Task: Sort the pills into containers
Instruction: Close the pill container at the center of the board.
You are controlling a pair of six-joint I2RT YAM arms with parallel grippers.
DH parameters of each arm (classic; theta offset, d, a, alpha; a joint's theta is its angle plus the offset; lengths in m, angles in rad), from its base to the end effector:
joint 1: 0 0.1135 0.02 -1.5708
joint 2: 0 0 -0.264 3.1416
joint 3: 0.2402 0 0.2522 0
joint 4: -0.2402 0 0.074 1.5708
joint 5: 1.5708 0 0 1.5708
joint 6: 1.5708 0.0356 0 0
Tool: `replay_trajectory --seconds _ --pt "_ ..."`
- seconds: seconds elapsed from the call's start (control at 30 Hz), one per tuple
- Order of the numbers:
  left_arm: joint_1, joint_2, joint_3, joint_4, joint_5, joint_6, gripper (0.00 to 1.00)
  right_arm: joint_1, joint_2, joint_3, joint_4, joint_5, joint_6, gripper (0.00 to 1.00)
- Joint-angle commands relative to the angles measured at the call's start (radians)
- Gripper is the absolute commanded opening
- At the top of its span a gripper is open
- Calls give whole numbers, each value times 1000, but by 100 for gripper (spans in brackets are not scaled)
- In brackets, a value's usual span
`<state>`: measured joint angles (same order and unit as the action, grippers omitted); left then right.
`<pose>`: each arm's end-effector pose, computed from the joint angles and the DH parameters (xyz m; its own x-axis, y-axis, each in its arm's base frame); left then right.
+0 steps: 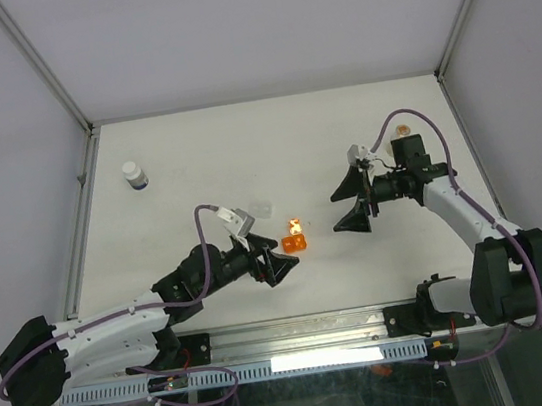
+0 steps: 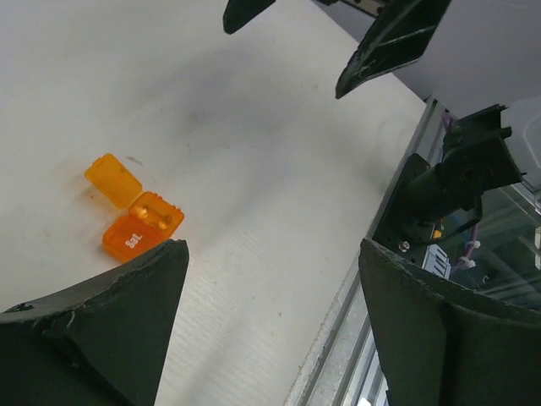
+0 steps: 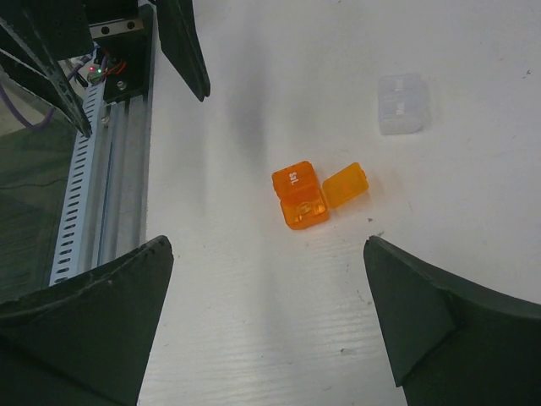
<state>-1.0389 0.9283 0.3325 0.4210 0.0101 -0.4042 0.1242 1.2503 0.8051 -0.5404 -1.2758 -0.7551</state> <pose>0.1042 -0.1779 0.2180 -0.4220 -0.0583 -0.9047 0.7623 0.5173 -0.3889 0.2243 0.0623 0.2424 -0.2183 -0.2280 -0.9489 -0.9750 0.0916 0.2022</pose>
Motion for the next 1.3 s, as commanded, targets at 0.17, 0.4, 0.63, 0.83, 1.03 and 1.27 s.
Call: replay_trajectory --seconds 0.17,0.4,0.63,0.83,1.03,1.27 --pt "64 67 142 -268 -76 -143 69 69 94 77 88 96 80 99" --pt "225 43 86 -213 93 -239 61 74 95 58 242 167 279 99" --pt "276 24 123 -238 174 -228 61 77 101 50 287 161 325 99" --pt "280 20 40 -162 223 -244 60 84 113 57 277 181 323 99" --pt "281 116 -30 28 244 -301 53 101 130 63 271 197 332 97" --pt "281 181 -17 68 226 -289 51 159 205 98 229 235 304 92"
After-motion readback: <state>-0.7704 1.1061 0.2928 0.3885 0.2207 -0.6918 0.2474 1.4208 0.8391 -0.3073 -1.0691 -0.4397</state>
